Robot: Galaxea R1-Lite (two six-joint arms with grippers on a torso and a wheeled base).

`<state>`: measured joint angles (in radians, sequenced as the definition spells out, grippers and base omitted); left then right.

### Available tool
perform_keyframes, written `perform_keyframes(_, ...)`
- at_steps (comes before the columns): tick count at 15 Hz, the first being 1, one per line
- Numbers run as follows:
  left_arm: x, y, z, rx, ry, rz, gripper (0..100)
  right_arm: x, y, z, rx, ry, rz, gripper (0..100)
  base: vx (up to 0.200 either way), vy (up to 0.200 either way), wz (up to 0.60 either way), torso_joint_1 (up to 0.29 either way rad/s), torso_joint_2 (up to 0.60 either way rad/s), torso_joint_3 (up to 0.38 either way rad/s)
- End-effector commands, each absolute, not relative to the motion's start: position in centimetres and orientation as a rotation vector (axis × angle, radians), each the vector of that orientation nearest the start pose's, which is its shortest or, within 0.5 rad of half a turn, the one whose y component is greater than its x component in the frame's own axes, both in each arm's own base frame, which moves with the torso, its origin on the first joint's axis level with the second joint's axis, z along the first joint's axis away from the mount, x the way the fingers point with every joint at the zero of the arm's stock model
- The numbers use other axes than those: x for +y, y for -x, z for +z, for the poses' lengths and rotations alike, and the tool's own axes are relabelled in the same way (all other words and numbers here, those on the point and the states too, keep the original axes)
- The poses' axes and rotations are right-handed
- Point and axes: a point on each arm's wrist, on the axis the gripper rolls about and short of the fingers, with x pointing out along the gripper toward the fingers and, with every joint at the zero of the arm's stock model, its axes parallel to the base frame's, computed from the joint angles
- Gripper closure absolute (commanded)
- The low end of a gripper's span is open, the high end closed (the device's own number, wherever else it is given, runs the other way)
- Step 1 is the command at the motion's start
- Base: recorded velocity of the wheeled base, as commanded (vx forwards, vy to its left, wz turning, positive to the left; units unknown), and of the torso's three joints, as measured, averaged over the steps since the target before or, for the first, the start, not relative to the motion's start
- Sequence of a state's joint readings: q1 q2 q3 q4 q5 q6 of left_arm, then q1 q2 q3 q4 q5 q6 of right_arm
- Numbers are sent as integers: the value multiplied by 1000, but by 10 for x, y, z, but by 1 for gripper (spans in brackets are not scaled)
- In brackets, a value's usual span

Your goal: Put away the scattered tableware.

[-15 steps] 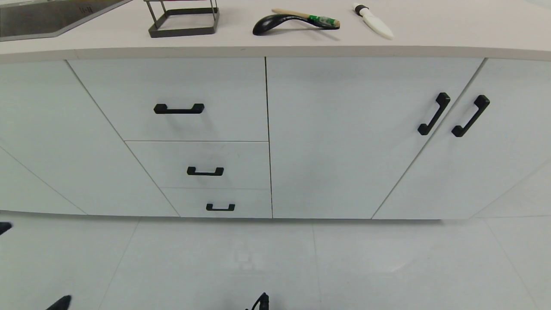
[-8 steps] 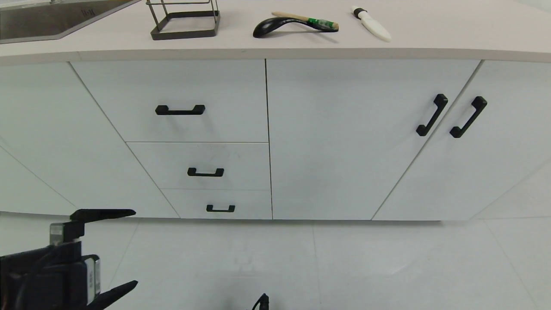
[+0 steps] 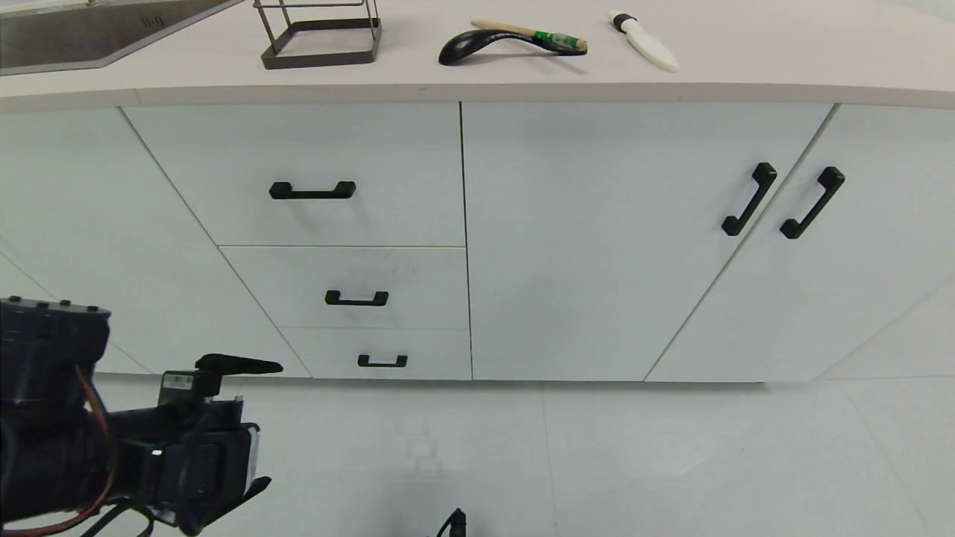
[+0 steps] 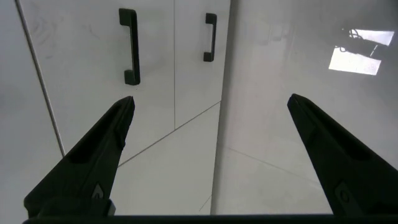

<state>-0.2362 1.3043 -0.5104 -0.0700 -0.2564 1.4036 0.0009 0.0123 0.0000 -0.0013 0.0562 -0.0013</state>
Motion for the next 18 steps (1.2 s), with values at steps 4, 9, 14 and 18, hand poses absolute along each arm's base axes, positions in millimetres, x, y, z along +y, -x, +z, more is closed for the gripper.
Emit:
perform_keyframes(4, -58, -216, 126, 364, -1368, -786, 0, 1, 22, 76, 12, 1, 58, 100, 0, 0, 0, 0, 0, 0)
perform_keyframes(9, -70, -255, 118, 347, -1383, -753, 0, 1, 22, 76, 12, 1, 58, 100, 0, 0, 0, 0, 0, 0)
perform_keyframes(14, -80, -276, 109, 352, -1390, -778, 0, 1, 22, 76, 12, 1, 58, 100, 0, 0, 0, 0, 0, 0)
perform_keyframes(18, -87, -299, 105, 342, -1399, -776, 0, 1, 22, 76, 12, 1, 58, 100, 0, 0, 0, 0, 0, 0)
